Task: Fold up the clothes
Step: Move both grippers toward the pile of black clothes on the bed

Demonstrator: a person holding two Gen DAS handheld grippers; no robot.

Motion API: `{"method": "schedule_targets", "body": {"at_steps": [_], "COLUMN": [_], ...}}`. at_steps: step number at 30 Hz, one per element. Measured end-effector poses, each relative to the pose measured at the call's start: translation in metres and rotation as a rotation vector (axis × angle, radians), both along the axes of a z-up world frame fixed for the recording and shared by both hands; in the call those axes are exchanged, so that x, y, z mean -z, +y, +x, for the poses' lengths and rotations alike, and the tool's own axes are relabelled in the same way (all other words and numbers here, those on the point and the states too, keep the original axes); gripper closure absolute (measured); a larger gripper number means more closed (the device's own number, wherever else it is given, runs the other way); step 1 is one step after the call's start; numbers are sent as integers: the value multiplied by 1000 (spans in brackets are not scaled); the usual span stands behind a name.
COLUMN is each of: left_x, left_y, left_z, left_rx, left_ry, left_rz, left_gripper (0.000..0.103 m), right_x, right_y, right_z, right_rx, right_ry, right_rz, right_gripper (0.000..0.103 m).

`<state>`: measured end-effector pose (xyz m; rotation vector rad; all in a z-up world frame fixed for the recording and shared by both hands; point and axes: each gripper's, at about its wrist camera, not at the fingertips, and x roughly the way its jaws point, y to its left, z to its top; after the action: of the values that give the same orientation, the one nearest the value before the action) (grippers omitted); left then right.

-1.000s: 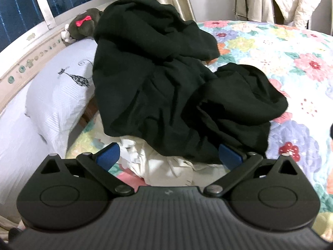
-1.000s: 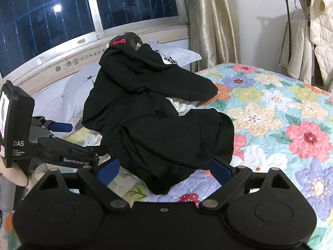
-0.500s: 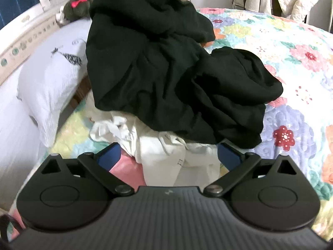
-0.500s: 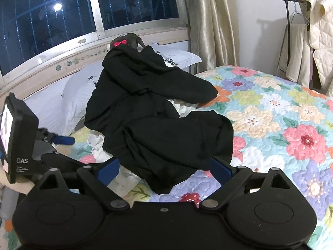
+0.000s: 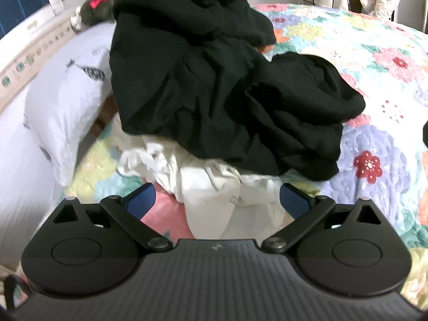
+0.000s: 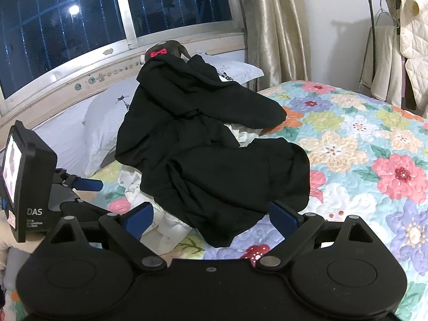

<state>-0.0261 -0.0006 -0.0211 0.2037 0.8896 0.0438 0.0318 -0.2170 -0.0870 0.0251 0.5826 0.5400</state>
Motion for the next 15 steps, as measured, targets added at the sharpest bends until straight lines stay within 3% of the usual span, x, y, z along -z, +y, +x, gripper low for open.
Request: {"method": "schedule_targets", "body": {"at_steps": [5, 12, 15], "left_x": [10, 22, 23], "left_y": [8, 26, 30], "left_z": [0, 2, -2], "left_rx": [-31, -95, -103], "left_ry": [44, 144, 117], "left_rz": [-58, -197, -215], "left_gripper": [5, 12, 15], "right_x": [1, 8, 9], "right_y": [-2, -3, -3], "right_z": [-1, -1, -1], "right_rx": [4, 11, 10], "right_ry": [6, 23, 25], "right_rz": [-5, -7, -6], "right_gripper": [7, 7, 7]}}
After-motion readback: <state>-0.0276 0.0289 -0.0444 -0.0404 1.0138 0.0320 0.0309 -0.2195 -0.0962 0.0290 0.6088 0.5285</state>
